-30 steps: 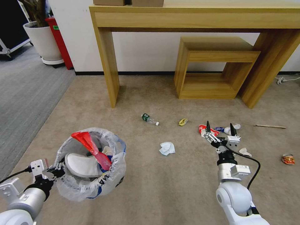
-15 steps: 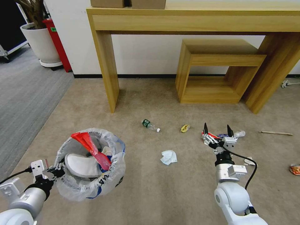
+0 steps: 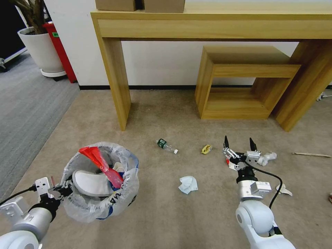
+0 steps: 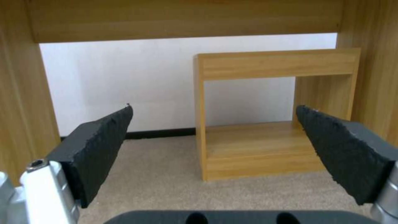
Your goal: Pick up the trash bin and place the garbage on the floor into it.
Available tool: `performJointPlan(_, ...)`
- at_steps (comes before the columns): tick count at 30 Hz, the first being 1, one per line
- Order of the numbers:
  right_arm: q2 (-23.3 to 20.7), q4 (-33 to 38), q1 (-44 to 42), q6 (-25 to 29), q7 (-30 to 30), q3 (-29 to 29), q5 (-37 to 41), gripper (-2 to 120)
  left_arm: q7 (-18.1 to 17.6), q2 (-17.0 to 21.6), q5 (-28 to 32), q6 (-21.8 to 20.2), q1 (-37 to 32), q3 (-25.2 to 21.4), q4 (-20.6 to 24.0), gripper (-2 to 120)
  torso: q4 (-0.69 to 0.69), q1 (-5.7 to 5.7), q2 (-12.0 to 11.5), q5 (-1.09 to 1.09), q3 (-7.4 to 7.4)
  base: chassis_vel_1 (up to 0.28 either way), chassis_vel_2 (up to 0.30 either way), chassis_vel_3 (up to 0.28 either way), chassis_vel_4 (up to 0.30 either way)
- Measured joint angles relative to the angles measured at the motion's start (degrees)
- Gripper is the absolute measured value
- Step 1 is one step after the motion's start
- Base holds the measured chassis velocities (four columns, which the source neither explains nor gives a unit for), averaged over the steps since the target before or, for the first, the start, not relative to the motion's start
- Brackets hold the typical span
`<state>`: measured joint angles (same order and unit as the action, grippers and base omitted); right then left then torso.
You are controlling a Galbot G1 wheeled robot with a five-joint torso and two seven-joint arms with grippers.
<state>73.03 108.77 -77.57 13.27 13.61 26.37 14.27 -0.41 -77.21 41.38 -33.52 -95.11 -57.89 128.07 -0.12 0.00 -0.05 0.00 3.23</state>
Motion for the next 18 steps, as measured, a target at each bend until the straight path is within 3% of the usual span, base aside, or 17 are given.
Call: performJointPlan(18, -0.5, -1.5, 1.5, -0.7, 1.2, -1.7, 0.4, 100, 0.0, 0.2, 0.0, 0.0, 0.7, 0.1, -1.0, 1, 0.00, 0.00, 0.0, 0.00, 0.01, -0.083, 0.086, 0.084, -0.083)
